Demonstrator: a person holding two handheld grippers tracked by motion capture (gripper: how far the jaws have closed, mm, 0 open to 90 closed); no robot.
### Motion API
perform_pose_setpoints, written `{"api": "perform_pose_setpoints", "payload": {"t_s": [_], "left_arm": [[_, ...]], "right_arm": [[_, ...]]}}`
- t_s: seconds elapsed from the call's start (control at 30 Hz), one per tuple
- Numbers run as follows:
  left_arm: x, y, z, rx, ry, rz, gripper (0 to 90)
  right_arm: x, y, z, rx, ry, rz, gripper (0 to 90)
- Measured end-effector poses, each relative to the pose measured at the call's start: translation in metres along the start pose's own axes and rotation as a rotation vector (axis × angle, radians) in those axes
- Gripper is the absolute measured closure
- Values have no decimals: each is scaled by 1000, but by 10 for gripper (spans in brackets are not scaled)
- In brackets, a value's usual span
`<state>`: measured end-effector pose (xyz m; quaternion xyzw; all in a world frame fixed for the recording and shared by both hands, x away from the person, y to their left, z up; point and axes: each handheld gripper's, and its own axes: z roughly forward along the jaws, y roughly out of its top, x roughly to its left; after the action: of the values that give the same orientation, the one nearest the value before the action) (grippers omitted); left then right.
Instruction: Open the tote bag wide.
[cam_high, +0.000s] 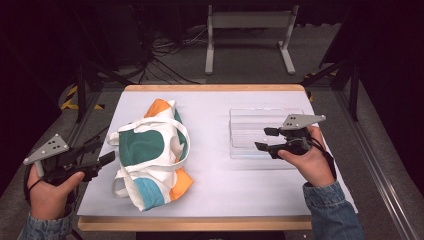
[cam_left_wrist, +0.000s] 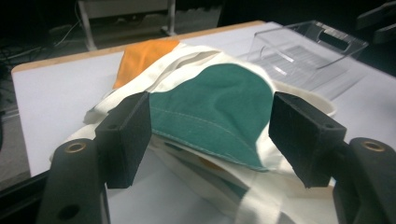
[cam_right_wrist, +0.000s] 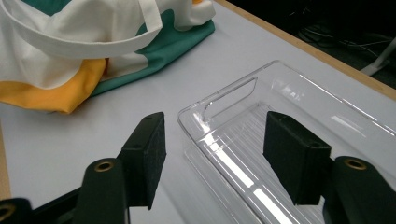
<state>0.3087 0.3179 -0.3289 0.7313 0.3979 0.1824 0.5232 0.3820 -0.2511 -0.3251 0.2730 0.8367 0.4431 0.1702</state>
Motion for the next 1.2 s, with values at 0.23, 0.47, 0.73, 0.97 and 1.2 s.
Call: {"api": "perform_pose_setpoints", "payload": {"t_s": [0.23,0.47,0.73,0.97,1.2], "left_arm": [[-9,-6,-2,26,-22,6,315],[-9,-5,-7,32,-14,7,306],[-7,-10,-10,31,-16,-9,303],[-7,-10,-11,14,-66,-32,308],[-4,-12,-10,17,-62,-21,305]], "right_arm": [[9,11,9,-25,42,-21,367],[21,29,20,-37,92,-61,355],[40,49,34,-60,153,-100,338],[62,62,62,-84,283,-109,333],[79,72,87,-76,325,-136,329]]}}
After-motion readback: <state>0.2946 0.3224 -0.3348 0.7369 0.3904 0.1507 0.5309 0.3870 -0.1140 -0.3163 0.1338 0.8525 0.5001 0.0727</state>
